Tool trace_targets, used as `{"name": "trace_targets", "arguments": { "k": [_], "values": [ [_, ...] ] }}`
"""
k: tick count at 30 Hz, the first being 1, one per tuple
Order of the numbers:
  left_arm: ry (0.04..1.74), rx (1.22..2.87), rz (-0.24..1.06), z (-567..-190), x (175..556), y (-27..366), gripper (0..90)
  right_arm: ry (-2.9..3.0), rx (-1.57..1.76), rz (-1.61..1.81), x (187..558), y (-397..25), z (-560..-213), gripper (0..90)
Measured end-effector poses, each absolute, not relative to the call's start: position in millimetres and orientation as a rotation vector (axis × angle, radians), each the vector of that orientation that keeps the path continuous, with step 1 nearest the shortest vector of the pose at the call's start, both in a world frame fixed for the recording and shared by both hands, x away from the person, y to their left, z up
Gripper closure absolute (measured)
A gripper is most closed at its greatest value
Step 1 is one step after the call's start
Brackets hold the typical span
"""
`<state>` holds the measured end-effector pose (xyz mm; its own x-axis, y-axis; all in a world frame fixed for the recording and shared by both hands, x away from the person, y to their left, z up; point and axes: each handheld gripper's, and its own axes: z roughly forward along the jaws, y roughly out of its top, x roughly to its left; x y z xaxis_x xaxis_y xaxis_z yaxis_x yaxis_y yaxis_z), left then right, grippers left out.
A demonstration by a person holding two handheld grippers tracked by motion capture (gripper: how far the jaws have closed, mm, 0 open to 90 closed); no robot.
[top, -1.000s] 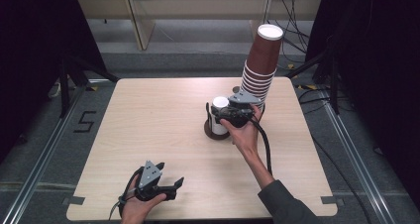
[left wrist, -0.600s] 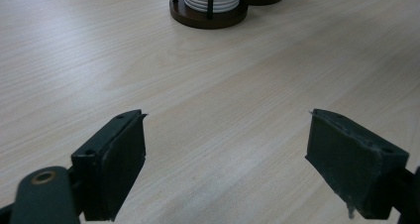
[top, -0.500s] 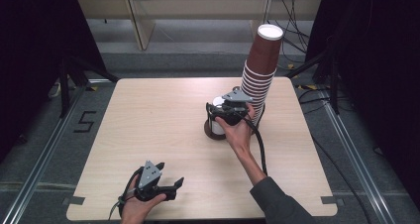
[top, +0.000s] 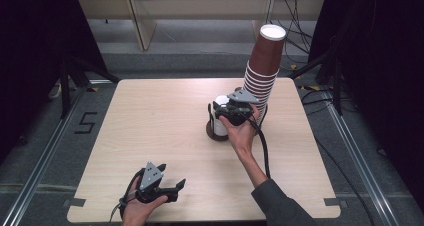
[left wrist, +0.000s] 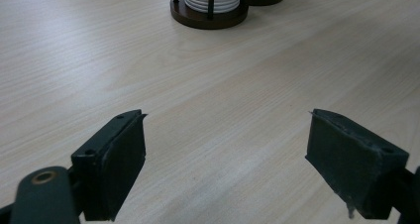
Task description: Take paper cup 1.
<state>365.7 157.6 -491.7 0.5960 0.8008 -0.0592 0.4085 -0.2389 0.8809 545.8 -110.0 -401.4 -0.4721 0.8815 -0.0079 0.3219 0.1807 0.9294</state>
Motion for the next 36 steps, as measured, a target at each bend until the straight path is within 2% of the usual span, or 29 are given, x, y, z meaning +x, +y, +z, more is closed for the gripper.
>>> {"name": "trace_targets", "arguments": {
  "k": [22,36],
  "values": [
    [0.973,1.861,0.502,-492.9,366.7,157.4,15.0,1.825,1.012,1.424,521.2,-119.4,-325.9,35.6],
    [0.972,1.856,0.499,-493.8,369.1,156.5,15.0,1.934,0.896,1.555,483.5,-125.6,-324.5,35.7]
  ]
}}
